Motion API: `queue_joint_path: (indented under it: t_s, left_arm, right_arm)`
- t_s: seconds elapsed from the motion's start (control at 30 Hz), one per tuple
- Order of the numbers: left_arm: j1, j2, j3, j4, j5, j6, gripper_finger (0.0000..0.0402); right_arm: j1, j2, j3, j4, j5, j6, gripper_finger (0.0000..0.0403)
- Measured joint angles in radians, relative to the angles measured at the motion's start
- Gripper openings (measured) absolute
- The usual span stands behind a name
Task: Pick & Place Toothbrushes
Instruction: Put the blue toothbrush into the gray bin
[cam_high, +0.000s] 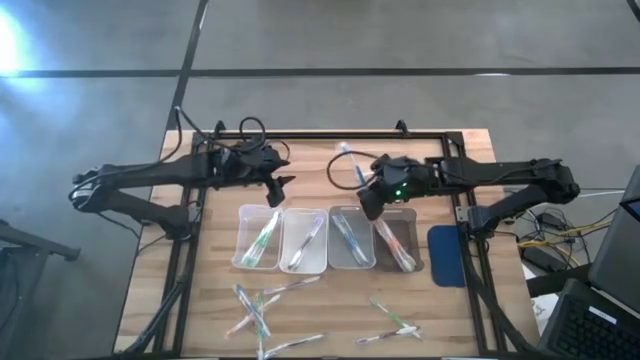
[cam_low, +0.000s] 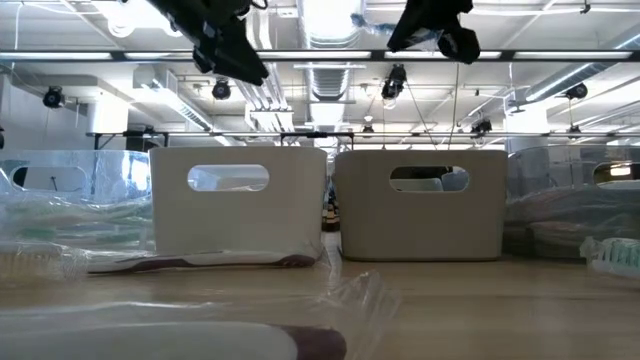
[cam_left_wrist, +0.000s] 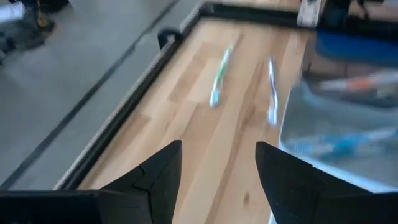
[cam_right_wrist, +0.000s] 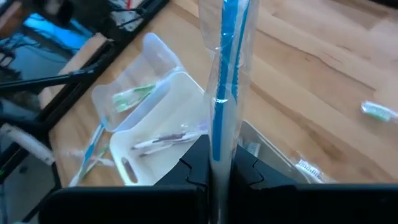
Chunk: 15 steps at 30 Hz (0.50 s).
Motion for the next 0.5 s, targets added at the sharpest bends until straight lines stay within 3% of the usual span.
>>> queue_joint_path:
  t_s: [0.13, 0.5]
  left_arm:
    - [0.004, -0.027, 0.022, -0.084, 0.0, -0.038, 0.0209]
    - [0.006, -0.15, -0.053, -0.095, -0.006, -0.023, 0.0209]
  right_arm:
    - [0.031, 0.07, 0.0, 0.004, 0.036, 0.046, 0.0013]
    - [0.077, 0.249, 0.08, -0.037, 0.027, 0.145, 0.0013]
